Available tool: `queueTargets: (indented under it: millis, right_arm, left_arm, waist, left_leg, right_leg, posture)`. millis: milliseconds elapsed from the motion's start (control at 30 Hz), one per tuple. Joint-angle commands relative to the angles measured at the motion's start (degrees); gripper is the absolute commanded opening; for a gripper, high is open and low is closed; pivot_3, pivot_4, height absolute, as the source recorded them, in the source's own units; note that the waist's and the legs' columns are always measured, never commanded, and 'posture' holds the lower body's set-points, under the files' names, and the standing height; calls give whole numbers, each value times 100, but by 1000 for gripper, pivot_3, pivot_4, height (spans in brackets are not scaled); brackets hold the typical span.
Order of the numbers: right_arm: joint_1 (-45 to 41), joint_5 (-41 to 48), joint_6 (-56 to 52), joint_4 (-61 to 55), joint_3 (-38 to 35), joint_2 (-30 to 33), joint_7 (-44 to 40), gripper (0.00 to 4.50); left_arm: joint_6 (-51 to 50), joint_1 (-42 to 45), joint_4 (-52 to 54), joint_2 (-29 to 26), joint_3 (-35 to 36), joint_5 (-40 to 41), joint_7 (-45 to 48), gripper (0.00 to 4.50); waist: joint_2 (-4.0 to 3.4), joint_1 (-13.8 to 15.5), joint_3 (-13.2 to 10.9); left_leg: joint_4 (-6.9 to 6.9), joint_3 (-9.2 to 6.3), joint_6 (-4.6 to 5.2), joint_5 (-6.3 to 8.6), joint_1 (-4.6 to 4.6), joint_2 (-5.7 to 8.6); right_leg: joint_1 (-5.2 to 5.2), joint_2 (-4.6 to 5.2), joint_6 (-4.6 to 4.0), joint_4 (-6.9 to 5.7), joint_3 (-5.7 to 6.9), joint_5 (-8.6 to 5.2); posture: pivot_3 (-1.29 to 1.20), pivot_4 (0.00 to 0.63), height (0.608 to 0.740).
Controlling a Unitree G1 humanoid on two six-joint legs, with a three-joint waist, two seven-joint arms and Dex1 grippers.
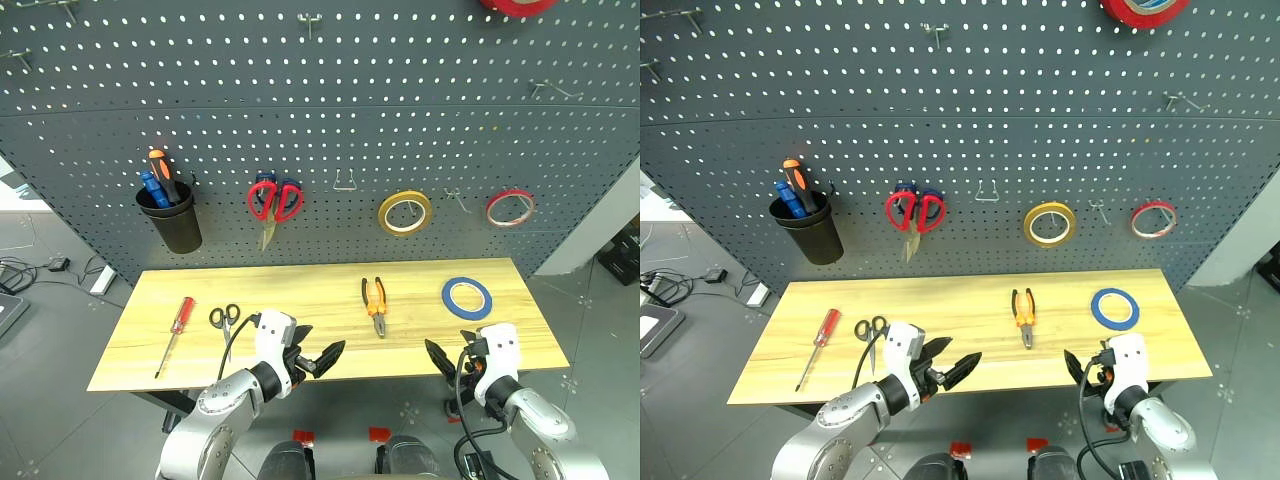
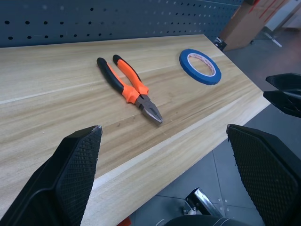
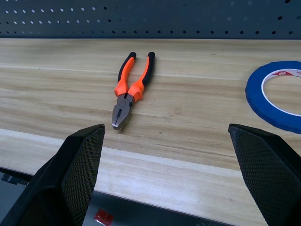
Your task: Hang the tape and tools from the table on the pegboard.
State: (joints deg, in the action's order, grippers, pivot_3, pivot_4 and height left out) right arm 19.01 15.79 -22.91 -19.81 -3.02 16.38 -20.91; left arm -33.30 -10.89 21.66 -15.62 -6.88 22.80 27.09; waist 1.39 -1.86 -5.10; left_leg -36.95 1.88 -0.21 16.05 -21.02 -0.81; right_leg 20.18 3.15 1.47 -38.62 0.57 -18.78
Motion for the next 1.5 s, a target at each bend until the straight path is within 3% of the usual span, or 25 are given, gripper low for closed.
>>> queueTargets:
  millis: [33, 933, 1500]
  right_arm:
    - [-57, 0, 69, -65, 7, 1, -23, 4500]
    - [-45, 2, 105, -18, 54, -47, -18, 4500]
    - [-16, 74, 23, -141, -123, 50, -22, 4500]
  left_arm:
    - [170, 0, 194, -49, -29, 15, 96, 4475]
    - [450, -48, -86, -91, 39, -126, 95, 4475]
    - [314, 525, -58, 56, 18, -379, -361, 4475]
  waist:
    - [0, 0, 0]
    - [0, 5, 0]
    - [2, 5, -3]
  left_leg:
    - [0, 0, 0, 0, 0, 0]
    - [-1, 0, 0, 0, 0, 0]
    - [-1, 0, 0, 0, 0, 0]
  right_leg:
    - [0, 0, 0, 0, 0, 0]
    - [0, 0, 0, 0, 0, 0]
    - [-1, 0, 0, 0, 0, 0]
  posture:
    - [-78, 64, 740]
    - [-71, 66, 740]
    - [-87, 79, 740]
